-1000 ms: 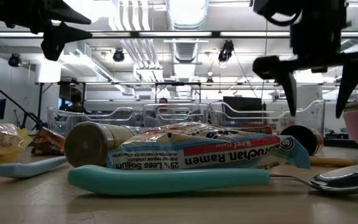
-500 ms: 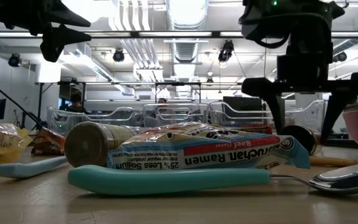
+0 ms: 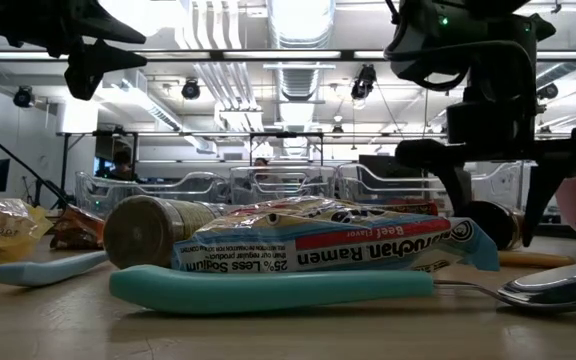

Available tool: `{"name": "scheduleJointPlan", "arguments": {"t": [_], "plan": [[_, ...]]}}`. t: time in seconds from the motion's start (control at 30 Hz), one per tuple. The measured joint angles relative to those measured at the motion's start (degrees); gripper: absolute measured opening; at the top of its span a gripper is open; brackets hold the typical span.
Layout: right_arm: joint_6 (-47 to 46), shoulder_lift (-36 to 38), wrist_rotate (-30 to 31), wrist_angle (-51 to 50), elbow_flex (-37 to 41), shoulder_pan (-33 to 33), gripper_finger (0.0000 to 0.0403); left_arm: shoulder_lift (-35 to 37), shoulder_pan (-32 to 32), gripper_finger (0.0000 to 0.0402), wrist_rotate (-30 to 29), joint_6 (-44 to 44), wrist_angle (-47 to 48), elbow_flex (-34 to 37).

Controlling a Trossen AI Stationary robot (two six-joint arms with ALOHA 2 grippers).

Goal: Pick & Place Food Item
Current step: Put the right black seasoning bottle into the left transparent bin

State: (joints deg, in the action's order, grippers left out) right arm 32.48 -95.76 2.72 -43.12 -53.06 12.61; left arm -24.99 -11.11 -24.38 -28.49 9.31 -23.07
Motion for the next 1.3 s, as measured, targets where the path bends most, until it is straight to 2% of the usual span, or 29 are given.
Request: {"name": "scheduleJointPlan", "arguments": {"t": [0.17,0.27,0.5,0.67,0.87,1.03,1.17,1.3], "plan": [[-1.2,-0.2,0.0,0.3,0.0,0.0,0.0167,0.0,0.0,0.0162,0.0,0.0,0.0,0.0],[-2.1,0.0,0.0,0.3,0.0,0.0,0.0151,0.0,0.0,0.0162,0.0,0.0,0.0,0.0],[-5.7,0.8,-0.5,0.6,0.1,0.0,0.0144,0.0,0.0,0.0162,0.0,0.1,0.0,0.0],[-11.2,3.4,-3.7,0.4,0.2,0.1,0.0143,0.0,0.0,0.0162,0.0,0.2,0.0,0.0],[-21.5,8.8,-6.4,0.4,0.2,0.2,0.0142,0.0,0.0,0.0162,0.0,0.0,-0.5,0.0],[-32.7,14.8,-6.3,1.7,0.2,0.1,0.0142,-0.2,0.0,0.0162,0.0,-0.6,-6.8,0.0],[-43.0,18.9,-5.5,6.9,0.1,-0.1,0.0142,-3.8,0.0,0.0162,0.1,-1.1,-5.0,-4.3],[-49.2,19.1,-5.0,8.6,-2.0,-0.9,0.0142,-12.2,0.0,0.0162,1.6,2.2,6.3,-14.0]]}}
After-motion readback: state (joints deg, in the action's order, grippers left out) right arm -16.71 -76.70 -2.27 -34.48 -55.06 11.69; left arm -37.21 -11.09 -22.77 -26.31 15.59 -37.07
